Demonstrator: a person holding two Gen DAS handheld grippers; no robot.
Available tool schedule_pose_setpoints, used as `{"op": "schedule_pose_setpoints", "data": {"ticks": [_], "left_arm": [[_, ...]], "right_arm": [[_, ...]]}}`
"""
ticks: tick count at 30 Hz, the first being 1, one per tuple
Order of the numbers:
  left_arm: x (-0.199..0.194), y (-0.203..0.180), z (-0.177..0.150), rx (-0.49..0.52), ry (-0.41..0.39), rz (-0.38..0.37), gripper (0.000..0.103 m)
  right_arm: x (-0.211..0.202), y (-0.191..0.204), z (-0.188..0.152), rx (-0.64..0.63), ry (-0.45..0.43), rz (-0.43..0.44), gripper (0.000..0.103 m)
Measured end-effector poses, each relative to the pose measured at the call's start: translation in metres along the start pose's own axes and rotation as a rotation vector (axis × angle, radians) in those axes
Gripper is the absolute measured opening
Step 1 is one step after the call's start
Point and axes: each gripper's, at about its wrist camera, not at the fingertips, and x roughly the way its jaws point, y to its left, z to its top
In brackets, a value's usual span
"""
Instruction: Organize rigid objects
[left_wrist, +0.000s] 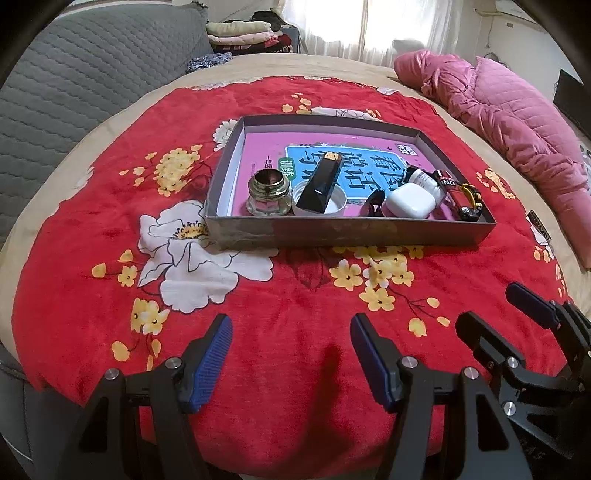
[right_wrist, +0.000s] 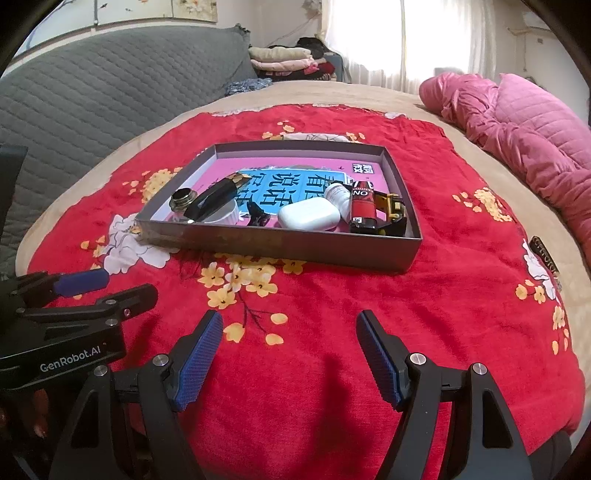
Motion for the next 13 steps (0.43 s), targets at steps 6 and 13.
{"op": "schedule_pose_setpoints", "data": {"ticks": [6,13], "left_arm": [[0.0017,0.0,0.0,-0.002,0.005,0.006,0.066],[0.0042,0.0027,-0.0004,-0.005,0.017,-0.006,0.066]], "right_arm": [[0.0003,0.0004,0.0001,-0.001,0.0,-0.002,0.076],[0.0006,-0.0024,0.0018,0.015,-0.008,0.002,0.076]]}}
